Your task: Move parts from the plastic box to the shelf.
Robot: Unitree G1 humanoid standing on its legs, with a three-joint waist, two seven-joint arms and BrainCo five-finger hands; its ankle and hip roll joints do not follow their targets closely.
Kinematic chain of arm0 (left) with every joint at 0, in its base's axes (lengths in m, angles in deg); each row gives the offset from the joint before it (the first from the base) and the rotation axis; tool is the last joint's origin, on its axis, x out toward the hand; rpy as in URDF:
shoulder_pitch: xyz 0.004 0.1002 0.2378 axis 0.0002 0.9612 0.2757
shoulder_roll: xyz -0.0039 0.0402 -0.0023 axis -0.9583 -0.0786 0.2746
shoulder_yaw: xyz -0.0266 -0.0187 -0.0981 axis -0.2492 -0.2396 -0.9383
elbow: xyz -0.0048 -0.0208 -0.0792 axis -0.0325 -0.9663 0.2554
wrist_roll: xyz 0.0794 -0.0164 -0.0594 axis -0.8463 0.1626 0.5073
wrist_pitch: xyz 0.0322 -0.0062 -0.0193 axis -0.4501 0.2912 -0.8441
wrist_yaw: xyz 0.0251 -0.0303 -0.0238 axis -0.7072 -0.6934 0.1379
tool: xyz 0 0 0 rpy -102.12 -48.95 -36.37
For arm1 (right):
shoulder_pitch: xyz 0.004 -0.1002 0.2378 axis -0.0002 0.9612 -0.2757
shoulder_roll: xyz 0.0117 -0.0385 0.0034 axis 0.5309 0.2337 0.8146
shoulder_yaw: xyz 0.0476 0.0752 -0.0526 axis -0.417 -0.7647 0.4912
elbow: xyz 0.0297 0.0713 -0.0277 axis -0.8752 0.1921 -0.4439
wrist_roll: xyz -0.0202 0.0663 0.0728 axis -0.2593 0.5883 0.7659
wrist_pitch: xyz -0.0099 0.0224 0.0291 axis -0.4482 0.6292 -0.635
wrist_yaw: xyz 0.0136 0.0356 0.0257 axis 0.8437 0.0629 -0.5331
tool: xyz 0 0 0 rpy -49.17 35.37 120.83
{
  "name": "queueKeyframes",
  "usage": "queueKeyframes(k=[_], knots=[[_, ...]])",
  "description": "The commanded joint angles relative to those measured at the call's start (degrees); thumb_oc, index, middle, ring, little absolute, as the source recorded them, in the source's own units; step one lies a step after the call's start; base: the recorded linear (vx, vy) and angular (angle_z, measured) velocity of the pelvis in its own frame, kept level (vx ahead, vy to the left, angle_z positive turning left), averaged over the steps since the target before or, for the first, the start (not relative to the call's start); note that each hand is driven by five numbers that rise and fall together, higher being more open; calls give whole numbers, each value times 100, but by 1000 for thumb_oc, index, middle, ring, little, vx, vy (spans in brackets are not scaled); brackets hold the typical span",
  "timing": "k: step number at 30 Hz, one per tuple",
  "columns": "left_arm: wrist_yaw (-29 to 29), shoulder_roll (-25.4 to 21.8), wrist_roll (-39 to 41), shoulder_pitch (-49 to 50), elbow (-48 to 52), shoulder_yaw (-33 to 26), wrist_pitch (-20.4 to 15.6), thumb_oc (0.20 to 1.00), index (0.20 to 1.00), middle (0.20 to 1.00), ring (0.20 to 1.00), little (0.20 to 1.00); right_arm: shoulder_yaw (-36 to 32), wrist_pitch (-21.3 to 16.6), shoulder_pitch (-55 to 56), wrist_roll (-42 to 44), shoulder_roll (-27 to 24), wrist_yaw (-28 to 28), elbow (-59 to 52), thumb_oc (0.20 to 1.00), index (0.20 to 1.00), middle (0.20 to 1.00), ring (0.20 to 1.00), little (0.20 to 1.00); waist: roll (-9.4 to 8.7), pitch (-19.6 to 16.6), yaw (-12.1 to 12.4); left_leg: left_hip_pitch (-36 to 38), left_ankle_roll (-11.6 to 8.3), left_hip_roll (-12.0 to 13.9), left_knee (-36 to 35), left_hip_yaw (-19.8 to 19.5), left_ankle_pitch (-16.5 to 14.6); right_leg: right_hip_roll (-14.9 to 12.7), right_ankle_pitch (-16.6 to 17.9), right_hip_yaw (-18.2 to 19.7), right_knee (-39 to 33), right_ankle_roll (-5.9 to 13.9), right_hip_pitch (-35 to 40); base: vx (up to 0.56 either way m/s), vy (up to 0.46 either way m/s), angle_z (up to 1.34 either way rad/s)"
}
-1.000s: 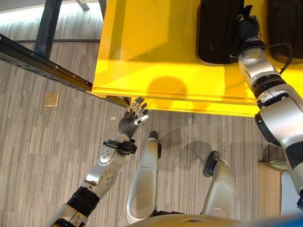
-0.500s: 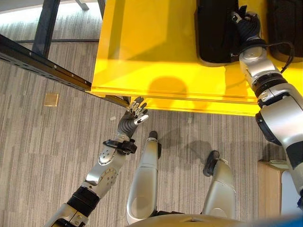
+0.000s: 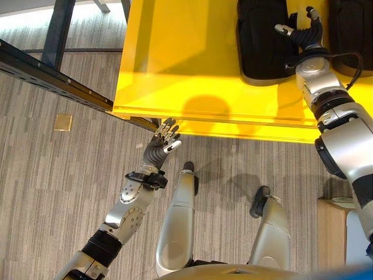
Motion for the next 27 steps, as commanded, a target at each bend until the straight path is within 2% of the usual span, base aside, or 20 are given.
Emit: queueKeyframes(k=[1,11,27], knots=[[-50,-356,-99,-52,597,-18,-356,1000,1000,1000,1000,1000,-80,-232,-415,127,-163,189,-20,1000,1000,1000,1000,1000,-10,-55,130,111,-88,301,-508,-293,405,96,-219,220,672,-303,-45,0,0,0],[-97,-369,-68,-132,558,69,-351,1000,1000,1000,1000,1000,-485,-294,-297,587,30,246,164,1000,1000,1000,1000,1000,20,-70,147,123,-70,293,-458,-282,371,100,-236,254,666,-305,-7,-5,2,-1],[-107,-384,-7,-138,561,131,-360,1000,1000,1000,1000,1000,-627,-316,-261,777,361,228,155,1000,1000,1000,1000,1000,48,-30,191,116,-55,272,-459,-269,389,101,-220,257,662,-306,20,0,0,0]])
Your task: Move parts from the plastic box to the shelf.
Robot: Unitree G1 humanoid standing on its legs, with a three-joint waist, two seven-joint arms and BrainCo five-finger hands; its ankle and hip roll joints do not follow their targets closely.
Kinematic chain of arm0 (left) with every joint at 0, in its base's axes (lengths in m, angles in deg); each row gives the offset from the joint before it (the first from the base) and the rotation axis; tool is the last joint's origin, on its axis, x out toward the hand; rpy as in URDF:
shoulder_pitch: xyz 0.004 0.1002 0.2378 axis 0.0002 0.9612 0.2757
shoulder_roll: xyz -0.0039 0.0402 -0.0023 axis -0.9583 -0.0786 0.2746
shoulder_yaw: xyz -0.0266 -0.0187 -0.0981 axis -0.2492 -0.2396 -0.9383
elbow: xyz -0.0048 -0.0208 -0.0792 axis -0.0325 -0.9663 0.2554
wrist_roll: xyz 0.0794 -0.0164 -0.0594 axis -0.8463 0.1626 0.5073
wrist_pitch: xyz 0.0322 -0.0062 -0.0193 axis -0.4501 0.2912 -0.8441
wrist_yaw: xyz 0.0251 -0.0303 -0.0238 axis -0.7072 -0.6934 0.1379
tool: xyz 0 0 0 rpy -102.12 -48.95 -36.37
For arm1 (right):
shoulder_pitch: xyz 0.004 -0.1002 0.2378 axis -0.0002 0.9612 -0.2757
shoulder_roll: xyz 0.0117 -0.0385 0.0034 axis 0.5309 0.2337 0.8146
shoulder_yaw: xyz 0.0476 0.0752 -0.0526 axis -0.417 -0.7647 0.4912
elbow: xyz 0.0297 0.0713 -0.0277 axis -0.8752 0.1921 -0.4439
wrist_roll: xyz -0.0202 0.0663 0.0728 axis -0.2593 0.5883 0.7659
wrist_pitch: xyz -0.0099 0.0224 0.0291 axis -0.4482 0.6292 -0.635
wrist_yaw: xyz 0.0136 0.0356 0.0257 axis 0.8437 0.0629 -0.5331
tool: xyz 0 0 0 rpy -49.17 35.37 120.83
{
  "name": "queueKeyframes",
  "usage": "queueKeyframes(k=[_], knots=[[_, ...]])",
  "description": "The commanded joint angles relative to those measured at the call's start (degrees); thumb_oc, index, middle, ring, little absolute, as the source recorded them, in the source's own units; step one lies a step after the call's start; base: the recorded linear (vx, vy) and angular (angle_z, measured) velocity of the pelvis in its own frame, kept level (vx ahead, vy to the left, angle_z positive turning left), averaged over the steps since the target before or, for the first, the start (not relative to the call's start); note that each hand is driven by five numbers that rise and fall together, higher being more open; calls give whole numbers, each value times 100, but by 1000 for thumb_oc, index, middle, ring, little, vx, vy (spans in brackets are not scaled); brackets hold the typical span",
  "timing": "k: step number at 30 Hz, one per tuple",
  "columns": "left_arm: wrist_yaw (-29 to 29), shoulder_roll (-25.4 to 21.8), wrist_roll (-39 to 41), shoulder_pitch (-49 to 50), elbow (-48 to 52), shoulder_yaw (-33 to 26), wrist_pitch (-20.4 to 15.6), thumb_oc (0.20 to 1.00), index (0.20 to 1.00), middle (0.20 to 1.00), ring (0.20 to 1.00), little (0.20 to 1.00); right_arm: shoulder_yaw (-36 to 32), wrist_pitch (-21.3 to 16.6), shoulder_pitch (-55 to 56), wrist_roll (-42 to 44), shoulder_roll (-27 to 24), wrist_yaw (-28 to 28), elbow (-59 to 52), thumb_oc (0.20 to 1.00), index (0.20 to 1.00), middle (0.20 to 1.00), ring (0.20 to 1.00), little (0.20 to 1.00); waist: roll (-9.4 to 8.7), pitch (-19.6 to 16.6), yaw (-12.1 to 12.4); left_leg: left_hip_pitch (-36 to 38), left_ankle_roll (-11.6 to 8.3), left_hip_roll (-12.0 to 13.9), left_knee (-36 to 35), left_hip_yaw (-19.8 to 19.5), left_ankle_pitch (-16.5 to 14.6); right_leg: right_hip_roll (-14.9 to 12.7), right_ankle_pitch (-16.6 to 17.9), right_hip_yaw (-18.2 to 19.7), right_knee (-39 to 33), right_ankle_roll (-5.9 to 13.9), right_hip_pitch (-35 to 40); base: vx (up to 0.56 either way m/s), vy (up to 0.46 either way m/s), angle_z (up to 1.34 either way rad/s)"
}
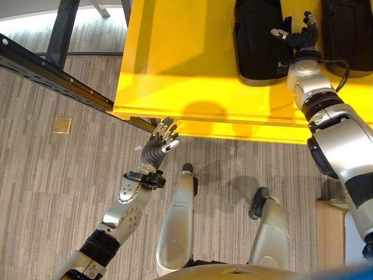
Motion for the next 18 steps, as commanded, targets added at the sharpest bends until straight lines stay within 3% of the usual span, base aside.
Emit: queueKeyframes(k=[1,18], knots=[[-95,-296,-19,-145,561,147,-329,1000,1000,1000,1000,1000,-158,-251,-251,114,26,0,97,1000,1000,1000,1000,1000,50,-21,191,7,-38,207,-446,-276,375,37,-244,244,698,-302,-81,0,0,0],[-133,-301,-38,-134,553,170,-334,1000,1000,1000,1000,1000,-326,-262,-91,227,351,16,128,1000,1000,1000,1000,1000,80,13,229,-33,-6,175,-362,-275,341,34,-262,255,739,-301,-113,0,0,0]])
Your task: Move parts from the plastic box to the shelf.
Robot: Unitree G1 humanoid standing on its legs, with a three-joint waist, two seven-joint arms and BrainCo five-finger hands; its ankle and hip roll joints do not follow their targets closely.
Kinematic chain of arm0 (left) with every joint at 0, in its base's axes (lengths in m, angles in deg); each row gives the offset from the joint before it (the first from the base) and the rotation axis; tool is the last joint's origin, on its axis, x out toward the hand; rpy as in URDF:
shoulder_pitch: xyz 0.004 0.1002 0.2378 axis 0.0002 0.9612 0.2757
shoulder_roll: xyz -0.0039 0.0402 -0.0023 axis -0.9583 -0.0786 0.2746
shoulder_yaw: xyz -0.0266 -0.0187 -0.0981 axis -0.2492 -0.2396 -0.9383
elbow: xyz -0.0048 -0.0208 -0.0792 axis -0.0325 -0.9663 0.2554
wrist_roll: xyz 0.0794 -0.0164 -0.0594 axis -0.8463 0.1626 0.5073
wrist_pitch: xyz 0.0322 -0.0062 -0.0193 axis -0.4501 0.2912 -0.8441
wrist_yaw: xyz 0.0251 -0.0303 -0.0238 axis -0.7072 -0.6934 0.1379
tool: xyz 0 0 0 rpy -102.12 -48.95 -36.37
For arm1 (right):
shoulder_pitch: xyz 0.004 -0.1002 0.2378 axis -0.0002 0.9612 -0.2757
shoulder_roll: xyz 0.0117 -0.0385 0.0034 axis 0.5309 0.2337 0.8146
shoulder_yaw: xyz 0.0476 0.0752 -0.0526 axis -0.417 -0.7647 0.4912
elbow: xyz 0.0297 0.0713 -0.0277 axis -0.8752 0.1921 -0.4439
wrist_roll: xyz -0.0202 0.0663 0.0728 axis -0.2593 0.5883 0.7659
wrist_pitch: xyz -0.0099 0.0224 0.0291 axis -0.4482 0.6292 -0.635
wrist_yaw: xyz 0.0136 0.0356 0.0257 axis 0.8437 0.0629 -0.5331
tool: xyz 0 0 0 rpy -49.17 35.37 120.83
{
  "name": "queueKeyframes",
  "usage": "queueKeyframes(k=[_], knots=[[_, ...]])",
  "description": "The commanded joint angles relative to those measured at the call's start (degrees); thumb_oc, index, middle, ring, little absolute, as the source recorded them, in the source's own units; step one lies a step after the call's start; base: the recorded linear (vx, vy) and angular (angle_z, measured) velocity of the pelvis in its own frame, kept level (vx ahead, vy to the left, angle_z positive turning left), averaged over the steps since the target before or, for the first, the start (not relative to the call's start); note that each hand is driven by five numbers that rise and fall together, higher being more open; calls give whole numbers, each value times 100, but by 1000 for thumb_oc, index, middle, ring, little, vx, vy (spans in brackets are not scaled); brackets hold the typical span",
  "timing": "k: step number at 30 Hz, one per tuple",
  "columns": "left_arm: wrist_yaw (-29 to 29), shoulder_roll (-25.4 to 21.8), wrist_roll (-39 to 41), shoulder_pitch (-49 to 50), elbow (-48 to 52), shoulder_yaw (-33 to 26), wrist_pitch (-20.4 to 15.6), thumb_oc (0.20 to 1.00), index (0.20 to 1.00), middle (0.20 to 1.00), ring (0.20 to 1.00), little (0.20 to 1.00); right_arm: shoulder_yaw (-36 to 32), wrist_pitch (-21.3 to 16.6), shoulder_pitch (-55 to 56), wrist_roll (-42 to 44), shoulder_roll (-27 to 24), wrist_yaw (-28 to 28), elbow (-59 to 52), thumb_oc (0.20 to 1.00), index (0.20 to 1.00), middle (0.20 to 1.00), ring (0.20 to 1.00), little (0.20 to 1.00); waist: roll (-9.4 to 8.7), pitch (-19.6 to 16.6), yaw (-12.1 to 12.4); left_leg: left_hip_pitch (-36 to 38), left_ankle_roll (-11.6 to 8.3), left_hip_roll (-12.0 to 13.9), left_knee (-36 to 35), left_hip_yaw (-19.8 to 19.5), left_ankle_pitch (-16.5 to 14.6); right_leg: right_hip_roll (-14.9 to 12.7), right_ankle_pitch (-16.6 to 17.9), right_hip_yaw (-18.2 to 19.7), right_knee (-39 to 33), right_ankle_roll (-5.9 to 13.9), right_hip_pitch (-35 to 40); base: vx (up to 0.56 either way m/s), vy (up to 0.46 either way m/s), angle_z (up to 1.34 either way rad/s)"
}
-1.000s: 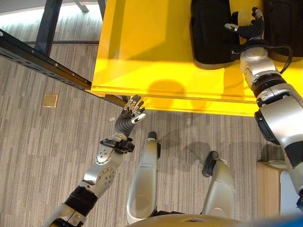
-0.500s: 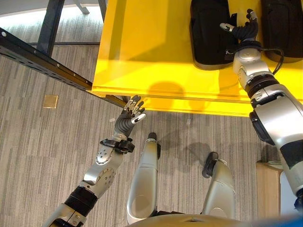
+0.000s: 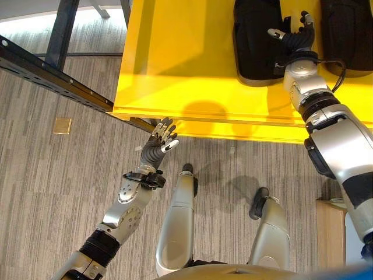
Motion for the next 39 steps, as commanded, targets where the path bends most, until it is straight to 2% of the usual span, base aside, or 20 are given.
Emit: queueKeyframes(k=[1,39], knots=[[-26,-301,-45,-136,552,172,-335,1000,1000,1000,1000,1000,-273,-189,-85,221,240,-47,119,1000,1000,1000,1000,1000,64,26,230,-38,-4,170,-357,-287,338,35,-261,244,740,-298,-102,0,0,0],[-110,-265,-24,-184,479,258,-356,1000,1000,1000,1000,1000,-845,-417,273,1000,908,-60,40,1000,1000,1000,1000,1000,110,90,303,-87,24,134,-258,-275,290,26,-297,275,805,-302,-103,0,0,0]])
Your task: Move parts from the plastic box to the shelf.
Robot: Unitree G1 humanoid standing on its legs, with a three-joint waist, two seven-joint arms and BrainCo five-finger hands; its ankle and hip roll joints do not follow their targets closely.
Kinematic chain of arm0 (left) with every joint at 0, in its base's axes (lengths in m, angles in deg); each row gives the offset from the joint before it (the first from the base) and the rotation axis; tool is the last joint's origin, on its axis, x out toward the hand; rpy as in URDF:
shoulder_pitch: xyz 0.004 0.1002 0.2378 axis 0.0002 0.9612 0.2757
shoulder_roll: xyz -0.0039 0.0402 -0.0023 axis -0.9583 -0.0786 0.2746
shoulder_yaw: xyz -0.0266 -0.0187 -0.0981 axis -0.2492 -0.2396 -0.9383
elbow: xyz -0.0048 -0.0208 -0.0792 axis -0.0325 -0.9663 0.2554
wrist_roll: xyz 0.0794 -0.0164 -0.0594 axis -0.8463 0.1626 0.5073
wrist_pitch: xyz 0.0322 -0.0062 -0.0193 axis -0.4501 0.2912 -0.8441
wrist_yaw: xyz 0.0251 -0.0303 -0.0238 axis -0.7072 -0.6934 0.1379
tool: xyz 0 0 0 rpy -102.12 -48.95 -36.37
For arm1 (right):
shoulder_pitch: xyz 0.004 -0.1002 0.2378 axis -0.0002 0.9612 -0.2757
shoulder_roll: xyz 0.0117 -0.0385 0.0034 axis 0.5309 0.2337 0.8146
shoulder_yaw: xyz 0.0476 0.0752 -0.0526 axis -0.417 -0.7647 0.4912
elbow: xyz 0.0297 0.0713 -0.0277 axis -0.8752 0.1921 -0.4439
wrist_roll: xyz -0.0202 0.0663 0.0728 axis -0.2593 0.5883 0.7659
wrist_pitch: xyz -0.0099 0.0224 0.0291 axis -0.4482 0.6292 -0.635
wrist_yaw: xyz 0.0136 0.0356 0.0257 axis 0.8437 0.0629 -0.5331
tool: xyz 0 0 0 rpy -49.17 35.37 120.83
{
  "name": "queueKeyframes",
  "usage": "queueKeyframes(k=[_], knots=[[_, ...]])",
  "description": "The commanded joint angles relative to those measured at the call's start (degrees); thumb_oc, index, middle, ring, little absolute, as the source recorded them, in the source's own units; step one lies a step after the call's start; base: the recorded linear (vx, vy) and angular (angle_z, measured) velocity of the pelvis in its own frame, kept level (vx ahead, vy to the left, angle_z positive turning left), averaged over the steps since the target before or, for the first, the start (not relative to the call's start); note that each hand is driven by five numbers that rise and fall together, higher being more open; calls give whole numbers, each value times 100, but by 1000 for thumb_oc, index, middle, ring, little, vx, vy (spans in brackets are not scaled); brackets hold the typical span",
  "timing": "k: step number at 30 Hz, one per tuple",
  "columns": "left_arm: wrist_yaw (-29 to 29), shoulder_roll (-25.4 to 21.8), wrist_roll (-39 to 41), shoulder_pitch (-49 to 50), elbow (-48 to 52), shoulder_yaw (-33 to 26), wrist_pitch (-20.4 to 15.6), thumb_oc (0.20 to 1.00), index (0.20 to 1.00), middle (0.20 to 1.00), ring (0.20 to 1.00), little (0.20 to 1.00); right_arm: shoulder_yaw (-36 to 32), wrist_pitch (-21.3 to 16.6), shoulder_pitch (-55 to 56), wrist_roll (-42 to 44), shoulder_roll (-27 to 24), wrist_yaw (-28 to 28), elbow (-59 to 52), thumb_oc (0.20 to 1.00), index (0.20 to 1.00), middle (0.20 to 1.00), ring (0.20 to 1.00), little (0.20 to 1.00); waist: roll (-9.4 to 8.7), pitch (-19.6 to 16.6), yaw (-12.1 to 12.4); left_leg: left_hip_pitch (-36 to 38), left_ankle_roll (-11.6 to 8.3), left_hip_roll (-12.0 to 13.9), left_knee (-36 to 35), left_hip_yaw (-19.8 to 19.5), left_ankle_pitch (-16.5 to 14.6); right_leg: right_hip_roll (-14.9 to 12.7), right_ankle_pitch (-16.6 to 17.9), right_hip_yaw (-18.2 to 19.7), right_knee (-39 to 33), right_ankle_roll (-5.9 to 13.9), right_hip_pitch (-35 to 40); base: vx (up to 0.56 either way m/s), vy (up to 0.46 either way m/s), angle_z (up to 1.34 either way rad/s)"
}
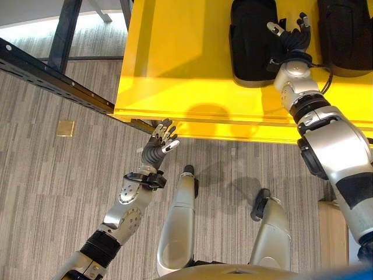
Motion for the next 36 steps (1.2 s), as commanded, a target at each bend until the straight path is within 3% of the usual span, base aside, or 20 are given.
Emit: queueKeyframes(k=[1,14,36], knots=[[-4,-286,-32,-205,475,192,-353,1000,1000,1000,1000,1000,-336,14,243,277,493,-199,39,1000,1000,1000,1000,1000,7,148,291,-146,49,124,-208,-287,274,21,-271,262,772,-260,-104,0,0,0],[-11,-319,-34,-179,514,194,-356,1000,1000,1000,1000,1000,-394,-21,236,308,417,-149,2,1000,1000,1000,1000,1000,-3,156,285,-154,50,114,-192,-283,265,17,-263,273,782,-255,-109,0,0,0],[-26,-329,-24,-138,527,175,-367,1000,1000,1000,1000,1000,-499,-62,328,432,721,-158,-25,1000,1000,1000,1000,1000,-9,187,336,-175,65,98,-172,-289,271,13,-238,247,770,-240,-107,0,0,0]])
